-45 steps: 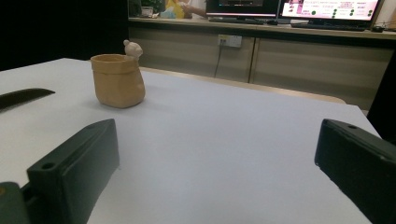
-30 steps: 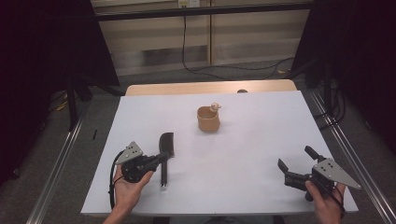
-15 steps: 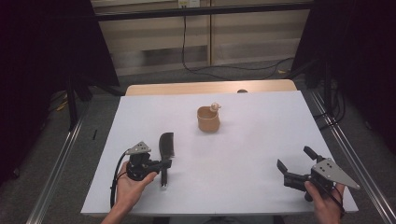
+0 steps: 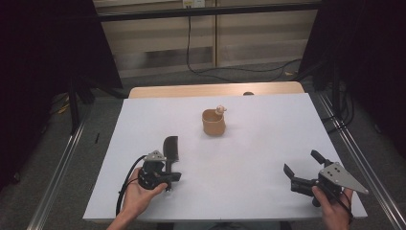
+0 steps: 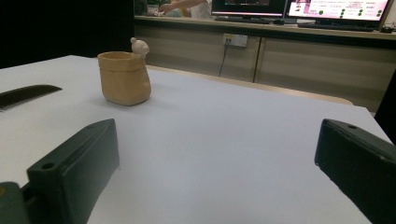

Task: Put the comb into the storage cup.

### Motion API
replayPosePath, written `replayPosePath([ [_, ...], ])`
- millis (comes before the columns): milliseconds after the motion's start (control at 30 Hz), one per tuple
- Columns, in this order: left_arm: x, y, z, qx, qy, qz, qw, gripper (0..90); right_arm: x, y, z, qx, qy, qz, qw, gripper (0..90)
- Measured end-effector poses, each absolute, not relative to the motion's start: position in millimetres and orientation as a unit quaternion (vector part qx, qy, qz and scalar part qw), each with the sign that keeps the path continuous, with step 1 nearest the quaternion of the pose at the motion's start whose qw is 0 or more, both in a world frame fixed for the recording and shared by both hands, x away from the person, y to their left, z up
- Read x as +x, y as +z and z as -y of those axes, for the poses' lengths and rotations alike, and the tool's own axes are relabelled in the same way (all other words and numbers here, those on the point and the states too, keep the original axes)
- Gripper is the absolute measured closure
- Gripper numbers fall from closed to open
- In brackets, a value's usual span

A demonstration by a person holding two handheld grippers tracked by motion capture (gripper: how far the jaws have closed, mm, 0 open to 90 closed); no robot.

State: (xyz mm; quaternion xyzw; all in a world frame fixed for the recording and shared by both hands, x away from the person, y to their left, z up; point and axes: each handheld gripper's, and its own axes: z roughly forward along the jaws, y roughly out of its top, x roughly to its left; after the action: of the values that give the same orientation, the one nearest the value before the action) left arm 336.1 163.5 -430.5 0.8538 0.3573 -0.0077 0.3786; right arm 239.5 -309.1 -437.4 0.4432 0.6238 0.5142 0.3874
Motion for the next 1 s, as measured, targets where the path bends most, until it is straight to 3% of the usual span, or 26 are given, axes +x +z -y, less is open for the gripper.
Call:
replayPosePath([
  [367,334,-440,-155,0.871,-0.015,-0.349,0.346,90.0,239,-437,309,0.442,0.516,-0.624,0.385,0.0],
  [1000,337,-441,-156,0.869,-0.024,-0.353,0.346,90.0,239,-437,308,0.441,0.516,-0.626,0.384,0.0],
])
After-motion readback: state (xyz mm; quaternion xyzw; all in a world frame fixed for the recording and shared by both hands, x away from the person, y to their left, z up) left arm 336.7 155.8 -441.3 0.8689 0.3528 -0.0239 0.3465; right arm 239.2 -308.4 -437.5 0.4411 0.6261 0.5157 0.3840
